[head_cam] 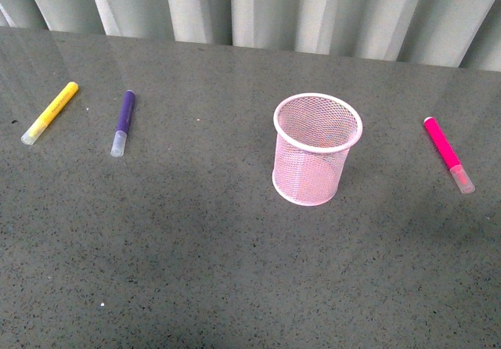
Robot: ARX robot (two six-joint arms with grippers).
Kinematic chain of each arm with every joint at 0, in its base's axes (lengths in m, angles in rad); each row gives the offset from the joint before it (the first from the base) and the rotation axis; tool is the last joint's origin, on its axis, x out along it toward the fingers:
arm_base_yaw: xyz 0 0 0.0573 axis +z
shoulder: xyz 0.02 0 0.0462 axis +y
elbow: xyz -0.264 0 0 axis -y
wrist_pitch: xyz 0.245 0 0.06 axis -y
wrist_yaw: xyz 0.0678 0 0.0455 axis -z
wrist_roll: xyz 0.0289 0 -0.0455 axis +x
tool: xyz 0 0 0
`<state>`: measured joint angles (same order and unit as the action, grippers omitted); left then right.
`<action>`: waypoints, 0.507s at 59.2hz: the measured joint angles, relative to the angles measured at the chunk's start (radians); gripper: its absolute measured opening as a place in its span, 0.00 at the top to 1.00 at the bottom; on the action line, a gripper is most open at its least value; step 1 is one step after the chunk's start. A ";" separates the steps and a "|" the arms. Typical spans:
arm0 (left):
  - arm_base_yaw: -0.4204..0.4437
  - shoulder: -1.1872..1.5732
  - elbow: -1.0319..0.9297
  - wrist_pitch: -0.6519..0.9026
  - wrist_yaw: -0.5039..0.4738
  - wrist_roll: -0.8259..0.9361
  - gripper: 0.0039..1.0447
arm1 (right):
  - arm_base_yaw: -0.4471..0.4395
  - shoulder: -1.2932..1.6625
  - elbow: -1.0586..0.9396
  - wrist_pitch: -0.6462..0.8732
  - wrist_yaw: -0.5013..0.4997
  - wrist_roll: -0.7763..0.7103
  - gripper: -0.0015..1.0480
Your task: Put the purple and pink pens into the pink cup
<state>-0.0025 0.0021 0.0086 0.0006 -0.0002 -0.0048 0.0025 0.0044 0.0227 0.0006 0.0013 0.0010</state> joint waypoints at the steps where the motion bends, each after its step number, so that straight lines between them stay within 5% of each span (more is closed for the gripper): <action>1: 0.000 0.000 0.000 0.000 0.000 0.000 0.06 | 0.000 0.000 0.000 0.000 0.000 0.000 0.07; 30: 0.000 0.000 0.000 0.000 0.000 0.000 0.06 | 0.000 0.000 0.000 0.000 0.000 0.000 0.07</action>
<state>-0.0025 0.0021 0.0086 0.0006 -0.0002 -0.0048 0.0025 0.0044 0.0227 0.0006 0.0013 0.0013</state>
